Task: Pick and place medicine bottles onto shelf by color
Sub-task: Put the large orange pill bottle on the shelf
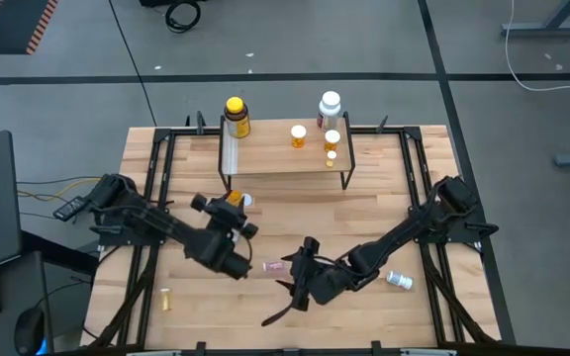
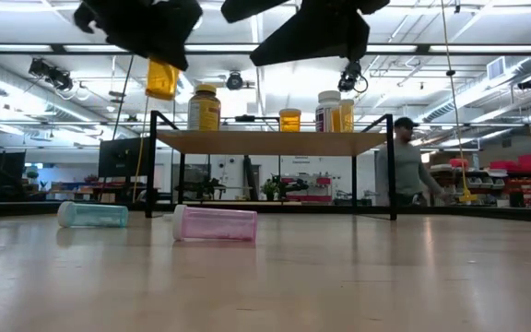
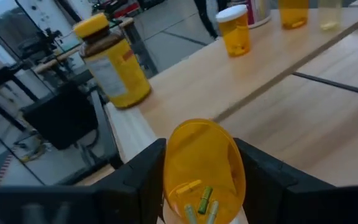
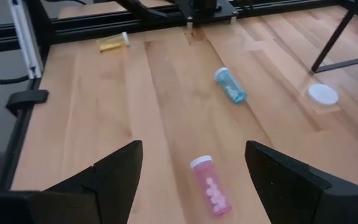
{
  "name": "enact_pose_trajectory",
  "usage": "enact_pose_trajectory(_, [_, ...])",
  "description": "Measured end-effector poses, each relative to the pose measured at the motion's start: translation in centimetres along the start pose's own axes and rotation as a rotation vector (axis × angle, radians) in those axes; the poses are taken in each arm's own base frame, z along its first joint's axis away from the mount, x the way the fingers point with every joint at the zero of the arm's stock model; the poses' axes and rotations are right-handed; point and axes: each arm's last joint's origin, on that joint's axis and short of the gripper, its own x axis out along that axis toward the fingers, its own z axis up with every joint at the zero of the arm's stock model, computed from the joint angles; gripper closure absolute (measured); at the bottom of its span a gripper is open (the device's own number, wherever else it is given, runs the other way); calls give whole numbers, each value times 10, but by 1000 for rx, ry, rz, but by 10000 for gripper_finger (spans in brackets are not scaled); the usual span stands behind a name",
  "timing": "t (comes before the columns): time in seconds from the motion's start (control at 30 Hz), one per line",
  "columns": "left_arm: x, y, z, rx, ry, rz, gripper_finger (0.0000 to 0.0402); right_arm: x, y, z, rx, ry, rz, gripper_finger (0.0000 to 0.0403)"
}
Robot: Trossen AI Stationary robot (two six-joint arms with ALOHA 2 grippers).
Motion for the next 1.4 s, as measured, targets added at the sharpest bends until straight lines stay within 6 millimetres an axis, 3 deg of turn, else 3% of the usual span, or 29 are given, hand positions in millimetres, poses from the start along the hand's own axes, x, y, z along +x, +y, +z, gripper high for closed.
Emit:
enact_pose_trajectory(0.33, [57, 9, 35, 21, 53, 179, 227, -7, 8, -5, -14, -4, 4, 110])
enact_pose_trajectory(0.7, [117, 22, 46, -93, 114, 326, 228, -10, 11, -9, -37, 11, -1, 110])
enact_pose_trajectory(1.03, [143, 18, 54, -244, 135, 318, 228, -10, 10, -10, -46, 21, -5, 110])
enact_pose_trajectory(1.4, [170, 33, 46, -318, 239, 364, 228, -11, 12, -11, -49, 22, -1, 110])
